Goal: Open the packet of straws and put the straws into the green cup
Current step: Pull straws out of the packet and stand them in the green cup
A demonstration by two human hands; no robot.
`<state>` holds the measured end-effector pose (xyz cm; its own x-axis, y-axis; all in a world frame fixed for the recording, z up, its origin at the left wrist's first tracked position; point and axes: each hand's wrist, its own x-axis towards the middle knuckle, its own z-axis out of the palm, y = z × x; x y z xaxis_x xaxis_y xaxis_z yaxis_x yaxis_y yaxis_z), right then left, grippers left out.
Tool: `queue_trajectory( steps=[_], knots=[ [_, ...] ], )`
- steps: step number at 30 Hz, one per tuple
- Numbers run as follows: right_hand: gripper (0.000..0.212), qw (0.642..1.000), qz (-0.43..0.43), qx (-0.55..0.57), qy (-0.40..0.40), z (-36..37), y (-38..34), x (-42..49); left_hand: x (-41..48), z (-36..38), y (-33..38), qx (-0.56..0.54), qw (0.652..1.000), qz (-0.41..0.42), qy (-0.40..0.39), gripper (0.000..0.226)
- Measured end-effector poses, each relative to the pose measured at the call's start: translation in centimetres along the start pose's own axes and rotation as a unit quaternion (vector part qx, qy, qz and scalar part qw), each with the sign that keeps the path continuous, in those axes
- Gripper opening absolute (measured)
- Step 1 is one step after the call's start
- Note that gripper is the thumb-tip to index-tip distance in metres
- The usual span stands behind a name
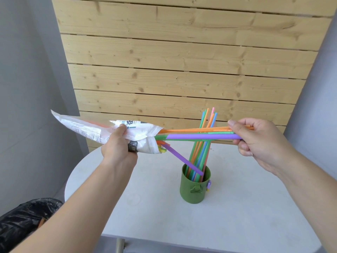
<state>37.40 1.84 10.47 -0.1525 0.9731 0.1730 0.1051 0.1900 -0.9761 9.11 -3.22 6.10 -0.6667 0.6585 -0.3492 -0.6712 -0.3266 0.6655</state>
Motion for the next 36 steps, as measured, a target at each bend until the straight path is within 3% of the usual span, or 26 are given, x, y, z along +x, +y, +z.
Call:
queue_trajectory(
  steps=[4, 12, 26, 33, 36],
  knots=[
    [0.023, 1.000, -0.002, -0.005, 0.002, -0.1, 0.3, 0.2, 0.1, 0.0, -0.3, 0.003, 1.000, -0.002, 0.007, 0.019],
    [0.023, 0.999, 0.015, -0.032, 0.006, -1.6, -0.3, 0.5, 0.6, -0.1, -0.4, -0.006, 1.000, 0.009, 0.014, 0.045],
    [0.024, 0.998, 0.026, -0.051, 0.020, -7.0, -2.3, 0.6, 0.6, 0.8, -1.1, -0.012, 1.000, 0.001, 0.001, 0.045],
    [0.065, 0.998, 0.006, -0.064, 0.005, -9.3, -3.3, 0.7, 0.6, 1.9, -1.5, -0.018, 1.000, -0.018, -0.012, 0.041],
    [0.054, 0.996, -0.001, -0.088, 0.010, -9.9, -3.9, 1.1, 0.8, 2.1, -1.9, -0.022, 0.999, -0.024, -0.017, 0.041]
  ],
)
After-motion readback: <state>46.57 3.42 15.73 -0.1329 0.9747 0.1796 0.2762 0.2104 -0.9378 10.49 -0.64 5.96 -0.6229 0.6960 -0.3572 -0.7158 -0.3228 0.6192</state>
